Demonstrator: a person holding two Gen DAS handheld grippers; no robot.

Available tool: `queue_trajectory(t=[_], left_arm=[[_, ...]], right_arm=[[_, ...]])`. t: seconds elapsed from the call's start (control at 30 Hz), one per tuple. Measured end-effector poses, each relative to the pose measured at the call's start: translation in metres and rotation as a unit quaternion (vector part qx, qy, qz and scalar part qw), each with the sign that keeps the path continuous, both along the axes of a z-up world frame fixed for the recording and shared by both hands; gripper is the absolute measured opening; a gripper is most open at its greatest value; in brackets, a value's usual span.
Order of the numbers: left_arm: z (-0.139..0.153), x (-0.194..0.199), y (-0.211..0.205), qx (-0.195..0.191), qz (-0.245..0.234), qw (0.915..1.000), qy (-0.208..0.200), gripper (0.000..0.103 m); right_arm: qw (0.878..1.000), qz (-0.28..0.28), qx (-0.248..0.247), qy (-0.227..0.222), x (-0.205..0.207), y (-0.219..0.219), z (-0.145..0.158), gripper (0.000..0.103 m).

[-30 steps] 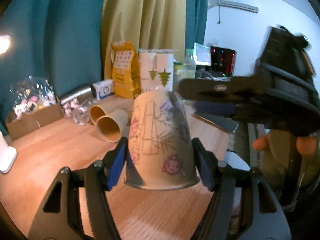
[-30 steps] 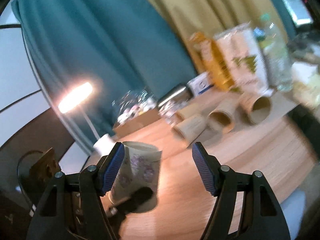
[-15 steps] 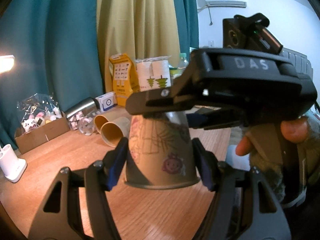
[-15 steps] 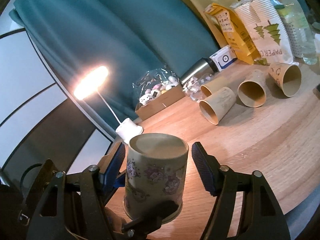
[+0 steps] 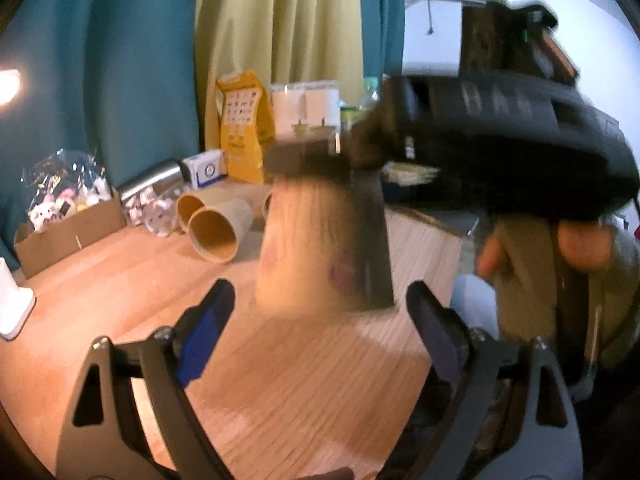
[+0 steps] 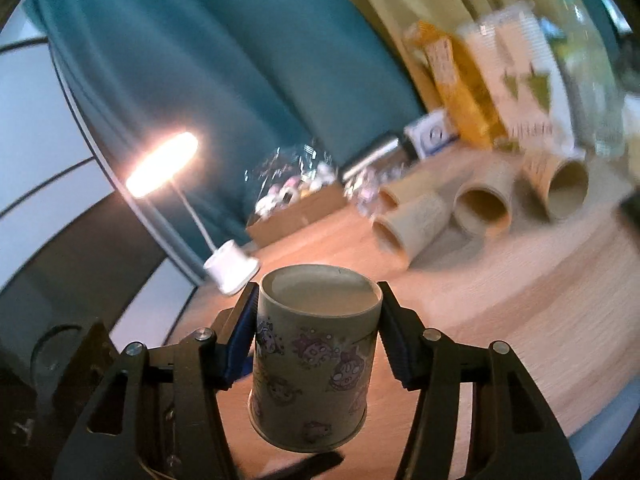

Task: Flip cup upside down
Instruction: 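Open the left gripper and lower the cup with the right gripper onto the table, then open the right gripper and pull it back from the upright cup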

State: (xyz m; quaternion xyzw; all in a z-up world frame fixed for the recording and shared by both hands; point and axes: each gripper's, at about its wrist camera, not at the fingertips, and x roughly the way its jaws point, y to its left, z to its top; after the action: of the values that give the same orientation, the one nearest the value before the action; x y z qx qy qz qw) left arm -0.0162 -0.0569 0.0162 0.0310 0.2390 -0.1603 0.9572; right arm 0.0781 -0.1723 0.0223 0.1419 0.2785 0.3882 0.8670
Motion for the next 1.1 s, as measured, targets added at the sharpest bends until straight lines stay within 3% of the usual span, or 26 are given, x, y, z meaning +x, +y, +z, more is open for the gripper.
queue_trajectory(t=[0.2, 0.53, 0.73, 0.9, 1.1], left_arm=[[-0.008, 0.002, 0.014, 0.014, 0.028, 0.9995, 0.009, 0.089], [-0.003, 0.001, 0.048, -0.033, 0.075, 0.9966, -0.009, 0.089], [-0.003, 0.005, 0.057, -0.05, 0.089, 0.9948, -0.002, 0.089], [-0.005, 0.007, 0.059, -0.053, 0.092, 0.9944, 0.002, 0.089], [-0.005, 0.006, 0.057, -0.048, 0.089, 0.9949, -0.004, 0.089]], right_arm=[[0.994, -0.055, -0.047, -0.079, 0.017, 0.004, 0.008, 0.06], [0.971, -0.1, -0.184, -0.113, 0.039, 0.038, -0.058, 0.06], [0.962, -0.112, -0.207, -0.141, 0.03, 0.045, -0.064, 0.06], [0.962, -0.126, -0.196, -0.141, 0.026, 0.038, -0.063, 0.069], [0.965, -0.127, -0.184, -0.136, 0.017, 0.032, -0.059, 0.069]])
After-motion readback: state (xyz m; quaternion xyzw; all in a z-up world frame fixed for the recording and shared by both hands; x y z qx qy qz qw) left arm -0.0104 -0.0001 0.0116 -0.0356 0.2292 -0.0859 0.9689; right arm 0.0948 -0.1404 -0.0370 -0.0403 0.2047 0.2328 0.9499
